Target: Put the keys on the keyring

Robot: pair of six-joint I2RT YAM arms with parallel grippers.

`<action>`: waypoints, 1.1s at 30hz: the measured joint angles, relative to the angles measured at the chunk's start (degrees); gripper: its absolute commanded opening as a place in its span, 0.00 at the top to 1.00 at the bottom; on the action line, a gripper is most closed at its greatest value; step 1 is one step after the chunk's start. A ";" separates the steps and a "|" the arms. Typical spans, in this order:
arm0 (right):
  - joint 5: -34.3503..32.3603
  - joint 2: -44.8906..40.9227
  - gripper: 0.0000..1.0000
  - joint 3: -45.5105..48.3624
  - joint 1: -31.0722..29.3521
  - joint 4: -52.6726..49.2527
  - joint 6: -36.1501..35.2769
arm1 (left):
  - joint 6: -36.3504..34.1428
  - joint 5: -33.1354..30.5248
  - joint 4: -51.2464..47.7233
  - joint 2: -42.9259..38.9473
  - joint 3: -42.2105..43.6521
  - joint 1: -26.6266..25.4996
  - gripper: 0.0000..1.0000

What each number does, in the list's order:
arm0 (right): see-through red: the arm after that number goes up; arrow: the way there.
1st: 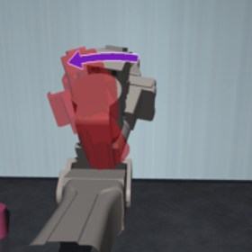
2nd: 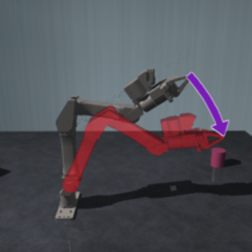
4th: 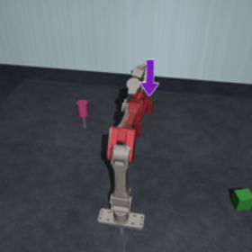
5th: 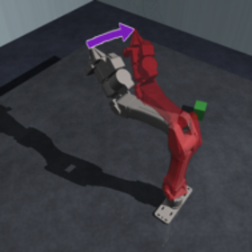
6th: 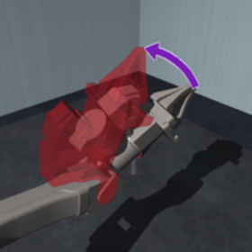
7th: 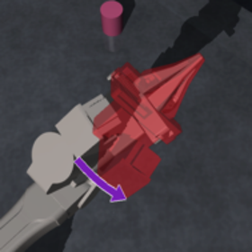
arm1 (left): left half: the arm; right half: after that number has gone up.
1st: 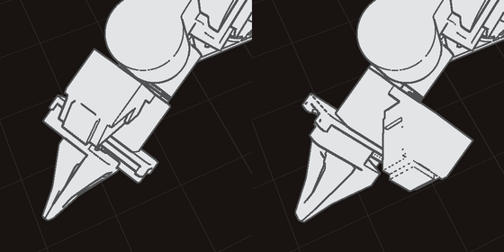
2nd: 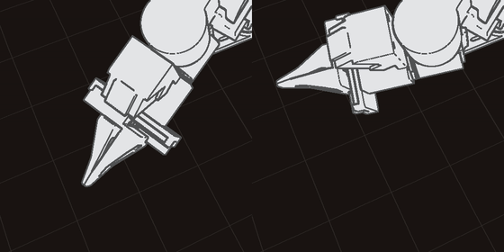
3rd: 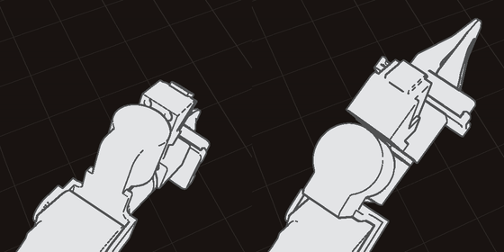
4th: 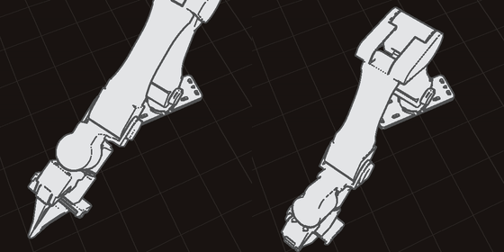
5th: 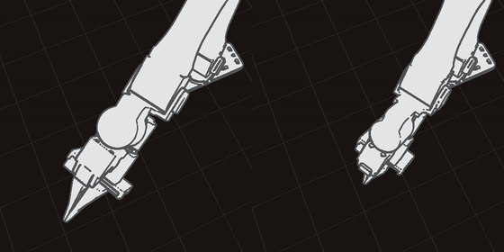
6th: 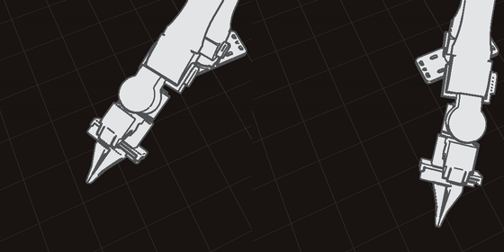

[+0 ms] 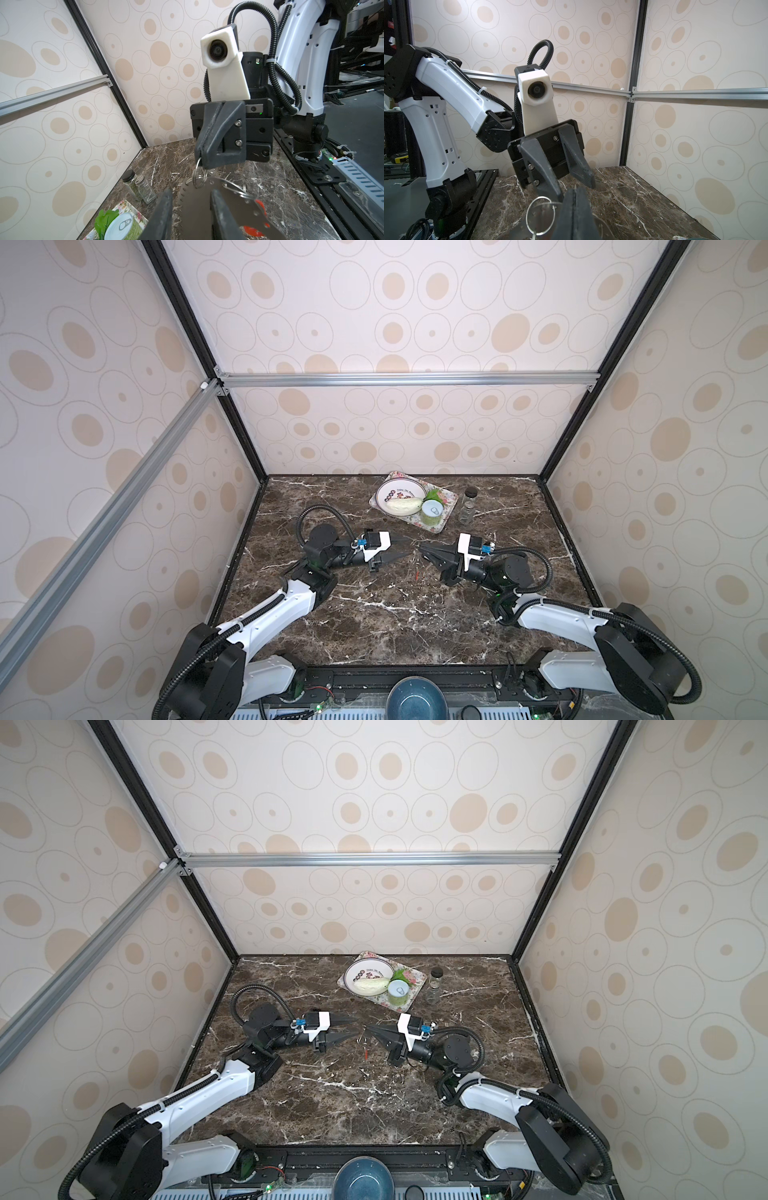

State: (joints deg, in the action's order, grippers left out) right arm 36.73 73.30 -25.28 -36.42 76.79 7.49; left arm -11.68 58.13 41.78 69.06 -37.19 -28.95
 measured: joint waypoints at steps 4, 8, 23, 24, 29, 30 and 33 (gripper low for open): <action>0.81 0.74 1.00 -0.44 -0.22 0.42 0.42 | -0.24 0.48 0.00 0.00 0.00 -0.50 0.73; 1.03 1.60 1.00 -0.72 -0.42 0.42 0.68 | -0.79 0.66 -0.04 0.00 0.00 -0.76 0.78; 1.92 1.60 1.00 -0.81 -0.83 0.50 1.11 | -1.70 0.81 -0.26 0.07 -0.02 -1.31 0.85; 2.05 1.60 1.00 -0.81 -0.83 0.52 1.14 | -1.70 0.81 -0.28 0.07 -0.02 -1.36 0.87; 2.23 1.60 1.00 -0.81 -0.81 0.79 1.05 | -1.68 1.07 -0.31 0.07 -0.04 -1.38 1.00; 2.27 1.60 1.00 -0.81 -0.79 0.85 1.05 | -1.36 1.14 -0.35 0.07 -0.04 -1.38 1.00; 2.23 1.60 0.92 -0.81 -0.76 0.85 1.01 | -1.18 0.92 -0.31 0.07 -0.04 -1.38 1.00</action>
State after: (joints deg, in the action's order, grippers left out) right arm 38.96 74.89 -26.09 -37.19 77.65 8.49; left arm -12.86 59.05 41.47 69.12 -37.23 -30.33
